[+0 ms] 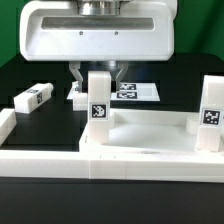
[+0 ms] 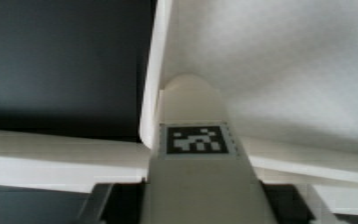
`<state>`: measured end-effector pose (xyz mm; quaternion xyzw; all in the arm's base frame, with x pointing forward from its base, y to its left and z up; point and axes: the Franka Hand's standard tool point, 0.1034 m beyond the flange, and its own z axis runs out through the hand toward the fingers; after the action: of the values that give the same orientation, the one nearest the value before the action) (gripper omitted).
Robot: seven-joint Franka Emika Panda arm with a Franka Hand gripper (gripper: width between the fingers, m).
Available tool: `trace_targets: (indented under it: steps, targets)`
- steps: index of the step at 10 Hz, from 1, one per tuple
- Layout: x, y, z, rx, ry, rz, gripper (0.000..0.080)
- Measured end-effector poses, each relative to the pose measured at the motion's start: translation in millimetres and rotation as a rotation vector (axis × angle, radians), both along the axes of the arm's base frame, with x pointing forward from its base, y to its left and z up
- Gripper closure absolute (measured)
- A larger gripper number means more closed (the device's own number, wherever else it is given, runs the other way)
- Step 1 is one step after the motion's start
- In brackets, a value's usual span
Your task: Assemble desk
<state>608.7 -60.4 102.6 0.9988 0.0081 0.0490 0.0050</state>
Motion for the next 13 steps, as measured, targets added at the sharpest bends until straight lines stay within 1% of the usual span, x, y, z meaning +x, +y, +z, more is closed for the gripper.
trace_targets:
  steps: [4,8,10,11,12,13]
  targets:
    - [-1.0,-1.8,-0.7,0.039,-0.003,-0.331,0.0508]
    - [-2.3,-2.5,-0.8,0.052,0.001,-0.494,0.0495]
    - [-2.4,-2.5,-0.8,0.054,0.001,-0.516,0.0489]
    - [-2.5,-2.1,-1.3,0.055,0.001,-0.521,0.0409]
    - [-2.4,-2.0,-1.3,0.055,0.001,-0.519,0.0271]
    - [-2.3,-1.8,-0.5,0.056,-0.001,-0.521,0.0271]
